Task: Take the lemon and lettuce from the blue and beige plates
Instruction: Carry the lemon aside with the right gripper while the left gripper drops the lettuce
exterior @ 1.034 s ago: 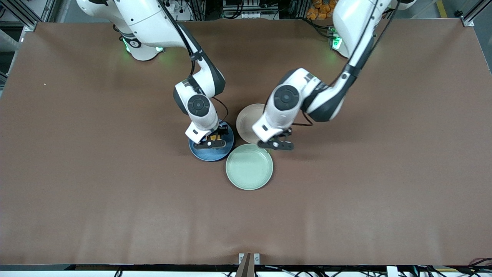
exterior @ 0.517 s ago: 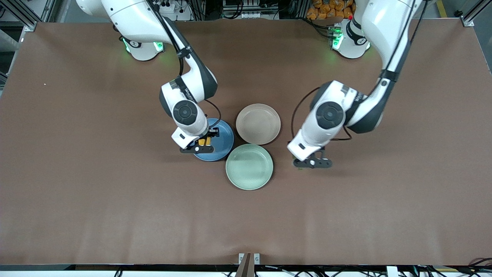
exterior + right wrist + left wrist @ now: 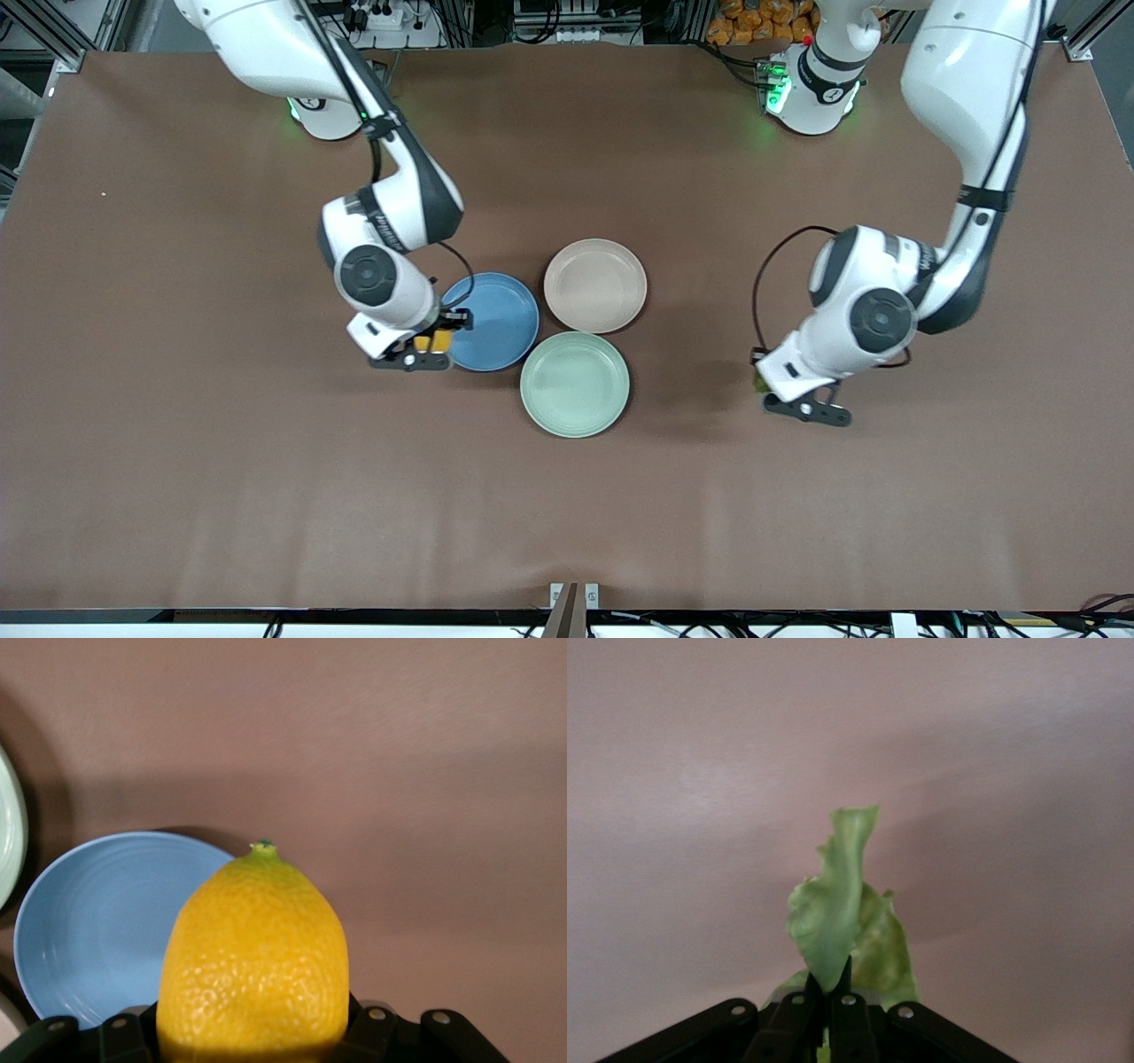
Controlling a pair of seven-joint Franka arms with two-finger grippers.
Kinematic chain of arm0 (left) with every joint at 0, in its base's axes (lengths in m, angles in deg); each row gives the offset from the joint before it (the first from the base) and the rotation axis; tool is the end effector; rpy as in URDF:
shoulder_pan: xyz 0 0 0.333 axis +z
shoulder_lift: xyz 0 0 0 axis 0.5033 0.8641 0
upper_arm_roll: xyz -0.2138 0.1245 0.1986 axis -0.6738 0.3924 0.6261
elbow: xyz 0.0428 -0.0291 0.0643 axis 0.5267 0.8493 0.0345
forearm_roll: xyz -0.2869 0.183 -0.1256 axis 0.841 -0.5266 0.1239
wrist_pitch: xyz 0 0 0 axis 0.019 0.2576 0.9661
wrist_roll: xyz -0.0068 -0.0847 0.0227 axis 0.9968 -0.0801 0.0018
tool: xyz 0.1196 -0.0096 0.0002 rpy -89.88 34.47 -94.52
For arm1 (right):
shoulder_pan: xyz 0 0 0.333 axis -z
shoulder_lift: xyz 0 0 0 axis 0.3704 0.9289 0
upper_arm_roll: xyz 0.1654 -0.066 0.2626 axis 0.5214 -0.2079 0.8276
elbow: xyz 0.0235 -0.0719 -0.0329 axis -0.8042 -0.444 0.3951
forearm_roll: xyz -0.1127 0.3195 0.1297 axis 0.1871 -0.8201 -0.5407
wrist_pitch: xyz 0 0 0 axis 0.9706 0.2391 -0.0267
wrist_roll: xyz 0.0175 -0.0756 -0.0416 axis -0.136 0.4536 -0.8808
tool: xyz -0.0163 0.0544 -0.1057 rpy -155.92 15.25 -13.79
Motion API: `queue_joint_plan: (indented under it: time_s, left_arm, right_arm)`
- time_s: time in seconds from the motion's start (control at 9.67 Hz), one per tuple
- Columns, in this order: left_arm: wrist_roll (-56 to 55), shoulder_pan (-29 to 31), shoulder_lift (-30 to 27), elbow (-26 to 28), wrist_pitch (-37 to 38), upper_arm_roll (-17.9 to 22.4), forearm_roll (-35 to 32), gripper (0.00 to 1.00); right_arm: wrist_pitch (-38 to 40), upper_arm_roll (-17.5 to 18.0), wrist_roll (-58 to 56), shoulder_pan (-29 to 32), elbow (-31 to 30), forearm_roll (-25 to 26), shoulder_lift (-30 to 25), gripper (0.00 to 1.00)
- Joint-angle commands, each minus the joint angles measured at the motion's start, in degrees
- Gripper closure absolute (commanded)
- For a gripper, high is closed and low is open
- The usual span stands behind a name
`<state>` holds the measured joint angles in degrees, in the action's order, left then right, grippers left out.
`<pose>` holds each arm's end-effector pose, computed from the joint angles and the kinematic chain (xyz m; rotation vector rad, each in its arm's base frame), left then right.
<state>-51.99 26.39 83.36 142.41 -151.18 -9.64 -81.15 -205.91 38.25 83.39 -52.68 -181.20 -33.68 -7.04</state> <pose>0.6228 -0.1575 0.2801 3.1003 -0.4246 -0.1377 0.5551 0.2668 0.2921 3.1253 -0.0873 -0.2339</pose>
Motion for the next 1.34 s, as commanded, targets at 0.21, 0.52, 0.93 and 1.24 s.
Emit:
queue_joint_plan:
  time_s: [0.21, 0.52, 0.93, 1.24]
  left_arm:
    - [3.1, 1.7, 2.9, -0.3, 0.4, -0.7, -1.3, 0.44]
    - [2.5, 1.5, 2.1, 0.9, 0.5, -0.7, -1.3, 0.00]
    - [-1.6, 1.7, -7.0, 8.5, 0.5, -1.4, -1.3, 0.00]
    - [-1.6, 1.5, -17.6, 15.1, 0.5, -1.1, -0.3, 0.00]
  right_arm:
    - [4.5, 0.4, -7.1, 6.4, 2.3, 0.5, -1.4, 0.44]
    - [8.2, 0.3, -11.1, 10.6, 4.9, 1.3, -1.4, 0.44]
    - [8.2, 0.3, -20.5, 15.9, 4.8, 2.6, -1.4, 0.44]
    - [8.0, -0.2, -27.7, 19.5, 4.2, 3.7, -1.4, 0.44]
